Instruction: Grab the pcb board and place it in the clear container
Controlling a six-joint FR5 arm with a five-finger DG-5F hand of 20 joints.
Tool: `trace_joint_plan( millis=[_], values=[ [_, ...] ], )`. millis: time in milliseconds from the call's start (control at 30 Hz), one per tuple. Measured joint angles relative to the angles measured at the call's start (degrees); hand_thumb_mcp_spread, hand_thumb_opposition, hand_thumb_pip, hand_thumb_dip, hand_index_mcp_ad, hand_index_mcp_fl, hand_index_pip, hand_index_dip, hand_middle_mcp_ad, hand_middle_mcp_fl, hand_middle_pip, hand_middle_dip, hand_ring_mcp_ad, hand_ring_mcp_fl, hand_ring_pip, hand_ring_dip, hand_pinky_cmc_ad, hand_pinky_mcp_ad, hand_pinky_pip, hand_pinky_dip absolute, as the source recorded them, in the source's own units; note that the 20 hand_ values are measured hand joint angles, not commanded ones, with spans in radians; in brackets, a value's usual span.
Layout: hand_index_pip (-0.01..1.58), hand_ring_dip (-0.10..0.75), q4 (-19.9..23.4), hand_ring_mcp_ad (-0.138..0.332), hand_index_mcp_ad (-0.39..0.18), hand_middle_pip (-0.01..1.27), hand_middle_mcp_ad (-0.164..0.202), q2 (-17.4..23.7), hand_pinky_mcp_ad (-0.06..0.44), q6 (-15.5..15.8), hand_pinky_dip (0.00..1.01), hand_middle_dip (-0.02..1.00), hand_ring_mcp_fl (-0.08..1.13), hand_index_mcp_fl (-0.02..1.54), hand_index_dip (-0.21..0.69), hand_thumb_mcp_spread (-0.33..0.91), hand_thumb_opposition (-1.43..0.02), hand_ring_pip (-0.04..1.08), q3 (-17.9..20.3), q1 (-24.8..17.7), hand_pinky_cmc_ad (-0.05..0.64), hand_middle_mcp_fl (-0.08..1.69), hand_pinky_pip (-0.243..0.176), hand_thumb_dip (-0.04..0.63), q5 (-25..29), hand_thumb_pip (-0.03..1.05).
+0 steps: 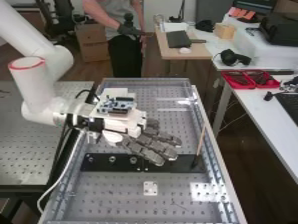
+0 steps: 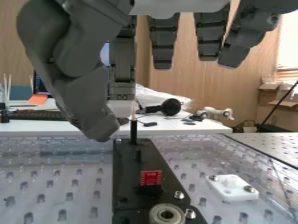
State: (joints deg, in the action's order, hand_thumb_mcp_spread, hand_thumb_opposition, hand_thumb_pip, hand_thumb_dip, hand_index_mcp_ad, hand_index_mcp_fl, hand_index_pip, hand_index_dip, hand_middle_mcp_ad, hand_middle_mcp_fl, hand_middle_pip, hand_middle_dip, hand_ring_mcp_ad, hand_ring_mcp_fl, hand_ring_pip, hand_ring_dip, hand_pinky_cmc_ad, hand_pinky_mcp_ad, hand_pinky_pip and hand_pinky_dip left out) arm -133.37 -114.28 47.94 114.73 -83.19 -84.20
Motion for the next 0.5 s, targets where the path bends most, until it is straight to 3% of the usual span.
trace_joint_plan(
  millis=[500],
  values=[
    [1.56, -0.005, 4.15, 0.265, -0.134, 0.13, 0.075, -3.12, 0.216, 1.87, 0.3, 0.15, 0.01, 0.01, 0.086, 0.42, -0.86, 0.09, 0.43, 2.21, 0.265, 0.1, -0.091, 0.283, -1.7, 0.74]
  ],
)
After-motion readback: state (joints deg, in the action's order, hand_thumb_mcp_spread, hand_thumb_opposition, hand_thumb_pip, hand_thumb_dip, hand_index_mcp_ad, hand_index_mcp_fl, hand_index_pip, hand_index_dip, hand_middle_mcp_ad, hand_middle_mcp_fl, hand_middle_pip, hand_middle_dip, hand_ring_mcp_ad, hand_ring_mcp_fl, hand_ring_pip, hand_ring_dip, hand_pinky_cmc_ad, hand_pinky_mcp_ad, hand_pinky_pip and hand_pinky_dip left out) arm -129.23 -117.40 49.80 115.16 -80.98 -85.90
